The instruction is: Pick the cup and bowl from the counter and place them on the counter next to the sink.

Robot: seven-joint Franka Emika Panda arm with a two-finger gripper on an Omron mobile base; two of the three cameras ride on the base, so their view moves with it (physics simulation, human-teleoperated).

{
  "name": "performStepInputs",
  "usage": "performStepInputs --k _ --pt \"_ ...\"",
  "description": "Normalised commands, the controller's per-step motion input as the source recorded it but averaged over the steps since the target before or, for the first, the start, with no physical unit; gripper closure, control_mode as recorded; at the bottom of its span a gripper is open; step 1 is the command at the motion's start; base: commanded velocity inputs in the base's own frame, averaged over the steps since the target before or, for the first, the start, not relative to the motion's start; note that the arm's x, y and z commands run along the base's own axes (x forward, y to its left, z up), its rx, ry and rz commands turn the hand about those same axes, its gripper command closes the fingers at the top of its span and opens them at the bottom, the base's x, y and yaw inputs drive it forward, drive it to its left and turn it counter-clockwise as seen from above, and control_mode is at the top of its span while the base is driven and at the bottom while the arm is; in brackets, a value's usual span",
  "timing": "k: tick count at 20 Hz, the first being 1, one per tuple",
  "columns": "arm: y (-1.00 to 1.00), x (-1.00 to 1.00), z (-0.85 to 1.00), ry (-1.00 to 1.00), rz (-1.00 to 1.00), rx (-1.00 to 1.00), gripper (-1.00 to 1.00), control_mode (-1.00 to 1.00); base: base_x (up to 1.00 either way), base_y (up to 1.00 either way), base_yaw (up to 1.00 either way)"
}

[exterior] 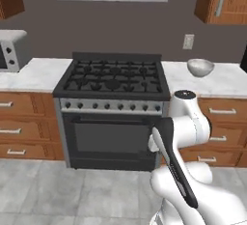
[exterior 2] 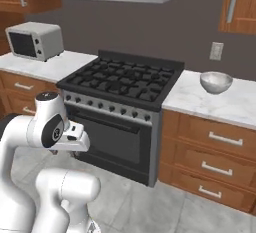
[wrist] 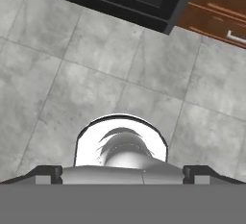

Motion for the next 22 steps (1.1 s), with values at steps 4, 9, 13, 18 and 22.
performStepInputs --k 4,9,13,18,22 --pt "0.0 0.0 0.0 0.0 0.0 0.0 -1.0 1.0 0.97 -0.73 0.0" --pt "0.0 0.0 0.0 0.0 0.0 0.0 -1.0 1.0 0.62 -1.0 -0.04" --pt "0.0 0.0 0.0 0.0 0.0 0.0 -1.0 1.0 0.3 -1.0 -0.2" --pt "0.0 0.0 0.0 0.0 0.0 0.0 -1.0 1.0 0.34 -0.82 -0.3" --pt "0.0 0.0 0.0 0.0 0.0 0.0 -1.0 1.0 0.41 -0.27 -0.33"
